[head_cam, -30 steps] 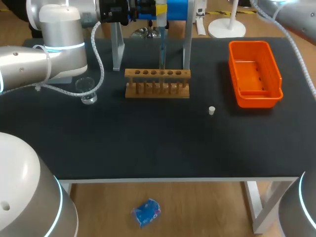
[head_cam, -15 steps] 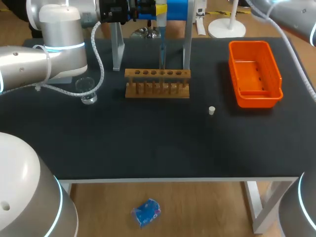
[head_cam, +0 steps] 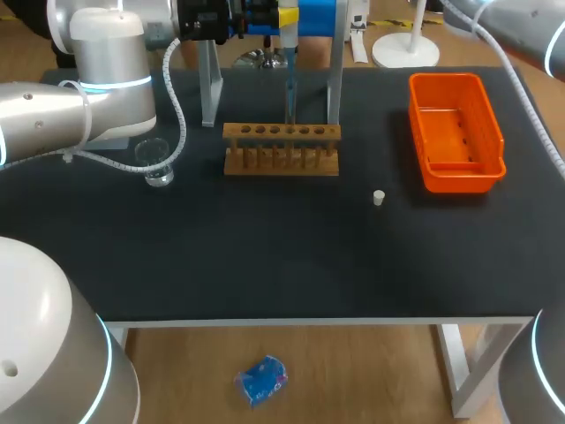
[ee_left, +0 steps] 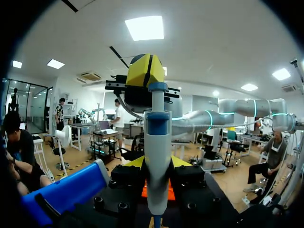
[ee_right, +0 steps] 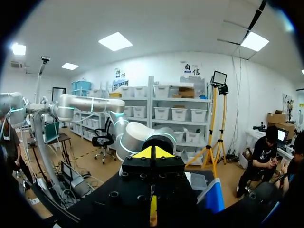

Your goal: Invert the test tube, pick up the pipette, mount the tip to pipette, aspirate from beaker and dispense into the tube, eject the tip, return the pipette, and cap with the stopper.

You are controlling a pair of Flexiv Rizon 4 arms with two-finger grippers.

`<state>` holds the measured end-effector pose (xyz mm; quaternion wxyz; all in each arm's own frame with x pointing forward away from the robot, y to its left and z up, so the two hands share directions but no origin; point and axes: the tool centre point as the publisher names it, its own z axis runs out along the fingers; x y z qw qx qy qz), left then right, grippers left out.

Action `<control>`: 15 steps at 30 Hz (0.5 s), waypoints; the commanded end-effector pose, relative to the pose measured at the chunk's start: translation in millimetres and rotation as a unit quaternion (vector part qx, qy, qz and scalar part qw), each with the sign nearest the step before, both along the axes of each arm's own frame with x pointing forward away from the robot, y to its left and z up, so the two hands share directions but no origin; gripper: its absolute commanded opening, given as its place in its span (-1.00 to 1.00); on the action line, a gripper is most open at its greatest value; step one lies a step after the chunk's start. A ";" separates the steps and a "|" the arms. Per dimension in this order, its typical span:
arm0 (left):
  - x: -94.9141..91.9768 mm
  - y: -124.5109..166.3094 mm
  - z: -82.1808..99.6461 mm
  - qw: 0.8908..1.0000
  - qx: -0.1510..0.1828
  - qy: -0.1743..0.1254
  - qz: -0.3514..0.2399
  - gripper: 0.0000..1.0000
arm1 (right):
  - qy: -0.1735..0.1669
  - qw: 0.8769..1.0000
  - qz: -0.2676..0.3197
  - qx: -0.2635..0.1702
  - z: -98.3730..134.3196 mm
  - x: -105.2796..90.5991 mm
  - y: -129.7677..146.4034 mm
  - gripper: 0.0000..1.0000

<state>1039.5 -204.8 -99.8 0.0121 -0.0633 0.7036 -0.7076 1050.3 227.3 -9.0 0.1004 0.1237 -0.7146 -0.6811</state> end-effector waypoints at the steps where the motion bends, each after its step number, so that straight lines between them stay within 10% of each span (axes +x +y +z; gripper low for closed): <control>1: 0.4 -0.6 -0.1 1.000 0.000 0.000 0.001 -1.00 | 0.004 1.000 0.009 0.000 -2.4 5.6 0.1 -1.00; 15: 0.4 -0.6 -0.1 1.000 0.000 0.000 0.001 -1.00 | 0.011 1.000 0.011 0.001 -7.4 4.4 1.8 -1.00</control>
